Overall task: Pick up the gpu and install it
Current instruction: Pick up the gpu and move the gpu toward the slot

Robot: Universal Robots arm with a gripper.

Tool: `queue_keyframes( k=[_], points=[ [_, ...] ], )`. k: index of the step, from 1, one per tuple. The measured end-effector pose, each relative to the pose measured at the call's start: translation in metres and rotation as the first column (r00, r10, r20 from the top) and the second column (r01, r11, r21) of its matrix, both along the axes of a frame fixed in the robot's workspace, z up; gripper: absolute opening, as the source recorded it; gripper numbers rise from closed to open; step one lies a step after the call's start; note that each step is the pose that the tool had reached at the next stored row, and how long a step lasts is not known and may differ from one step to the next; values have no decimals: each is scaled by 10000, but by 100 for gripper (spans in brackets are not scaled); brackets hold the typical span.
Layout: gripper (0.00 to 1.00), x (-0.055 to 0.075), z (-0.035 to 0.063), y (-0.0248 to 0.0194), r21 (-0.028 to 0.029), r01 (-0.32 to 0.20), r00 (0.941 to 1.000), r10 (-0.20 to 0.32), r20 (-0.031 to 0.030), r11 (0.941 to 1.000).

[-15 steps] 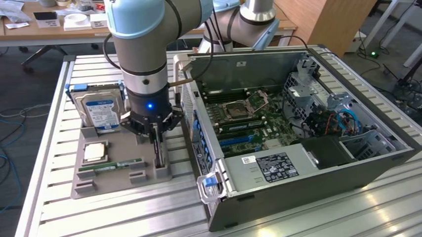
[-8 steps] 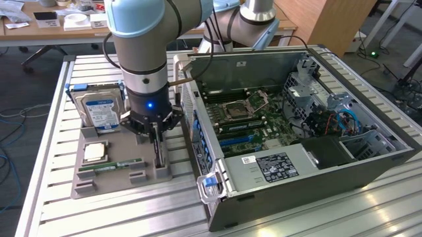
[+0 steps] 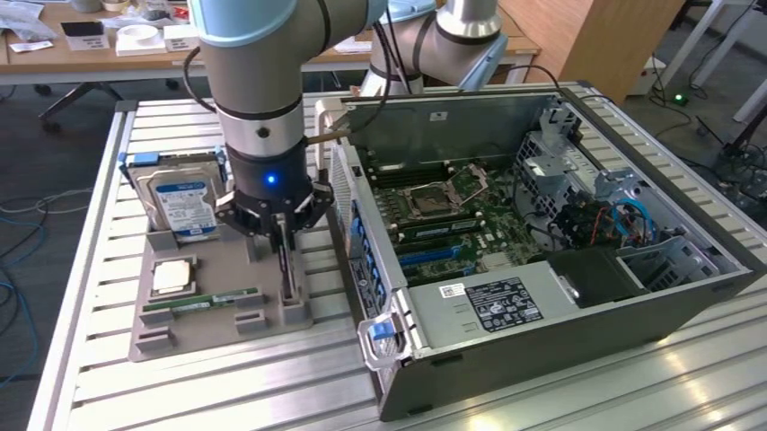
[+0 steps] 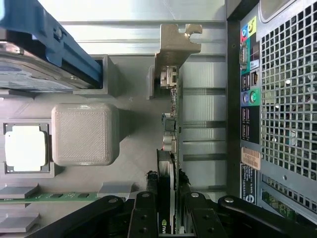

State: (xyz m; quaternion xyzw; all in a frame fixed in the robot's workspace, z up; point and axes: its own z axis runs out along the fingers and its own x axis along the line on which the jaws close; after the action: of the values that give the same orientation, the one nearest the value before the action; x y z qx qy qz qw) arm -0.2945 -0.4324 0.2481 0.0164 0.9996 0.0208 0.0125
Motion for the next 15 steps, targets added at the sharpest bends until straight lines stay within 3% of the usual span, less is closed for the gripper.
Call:
queue_keyframes(
  k=[15],
  points=[
    [26,0,369,2,0,-1,10000,1,-1,10000]
  ],
)
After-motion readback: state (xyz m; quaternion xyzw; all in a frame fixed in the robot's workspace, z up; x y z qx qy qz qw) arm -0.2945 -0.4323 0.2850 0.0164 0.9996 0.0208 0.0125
